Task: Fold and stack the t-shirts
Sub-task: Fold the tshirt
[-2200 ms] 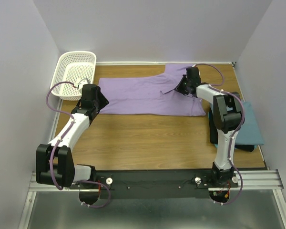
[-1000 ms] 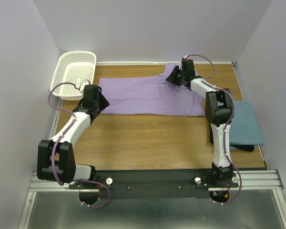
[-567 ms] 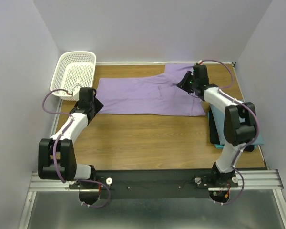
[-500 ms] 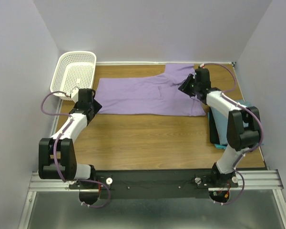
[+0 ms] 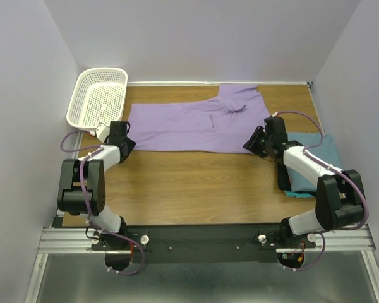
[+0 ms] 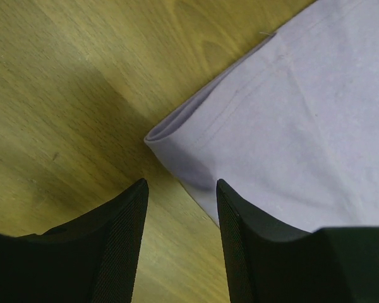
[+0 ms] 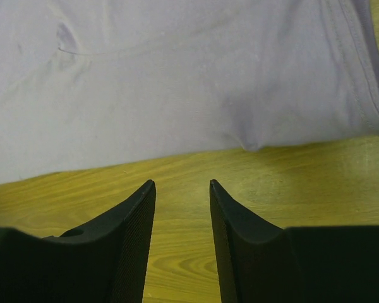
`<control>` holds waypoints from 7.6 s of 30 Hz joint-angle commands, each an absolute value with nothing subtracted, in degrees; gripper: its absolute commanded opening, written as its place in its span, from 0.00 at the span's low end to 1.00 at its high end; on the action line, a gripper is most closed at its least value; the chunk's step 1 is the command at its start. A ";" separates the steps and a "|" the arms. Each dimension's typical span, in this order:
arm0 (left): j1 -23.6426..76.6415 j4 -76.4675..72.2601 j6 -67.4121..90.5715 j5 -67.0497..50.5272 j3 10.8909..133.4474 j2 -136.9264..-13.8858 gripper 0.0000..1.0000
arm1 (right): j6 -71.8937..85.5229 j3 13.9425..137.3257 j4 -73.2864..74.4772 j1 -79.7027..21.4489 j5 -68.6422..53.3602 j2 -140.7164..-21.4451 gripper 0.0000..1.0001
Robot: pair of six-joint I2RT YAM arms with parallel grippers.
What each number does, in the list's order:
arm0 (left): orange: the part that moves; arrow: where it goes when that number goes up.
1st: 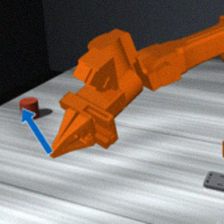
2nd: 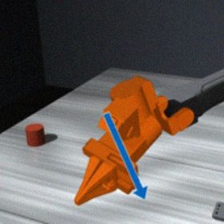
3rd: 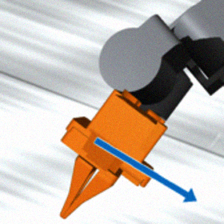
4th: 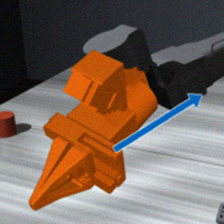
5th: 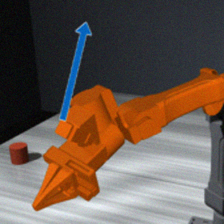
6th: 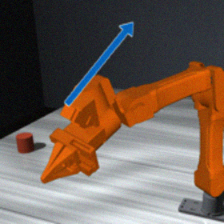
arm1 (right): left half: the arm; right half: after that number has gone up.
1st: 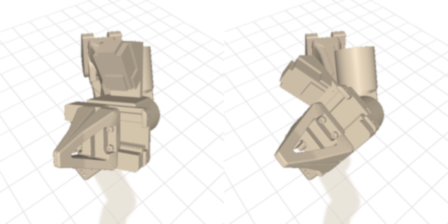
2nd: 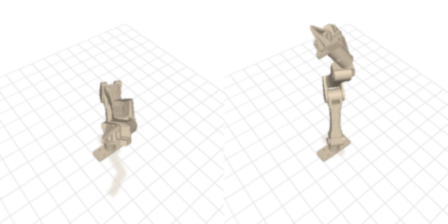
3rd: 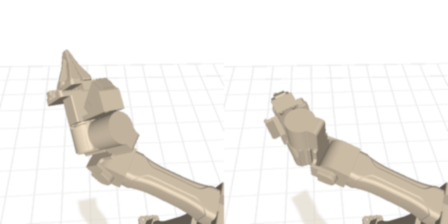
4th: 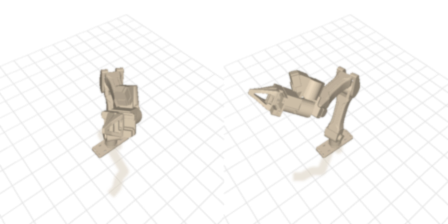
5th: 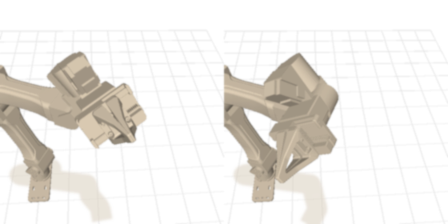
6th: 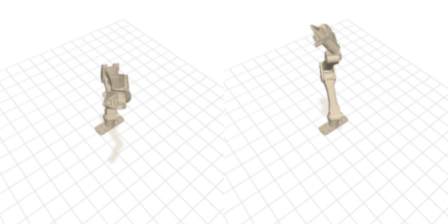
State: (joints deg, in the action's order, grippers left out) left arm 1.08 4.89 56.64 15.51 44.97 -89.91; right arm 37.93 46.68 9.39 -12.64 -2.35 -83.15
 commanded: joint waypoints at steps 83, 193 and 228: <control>0.44 4.39 54.58 17.49 33.14 -78.31 0.00 | 42.98 29.97 16.79 8.26 6.69 -79.37 0.06; 8.70 28.48 33.57 30.94 88.33 -119.09 0.35 | 11.25 99.23 17.93 -26.02 7.47 -129.73 0.57; 8.61 28.83 34.37 31.47 90.00 -122.61 0.23 | 12.83 98.70 16.87 -26.02 4.39 -130.08 0.55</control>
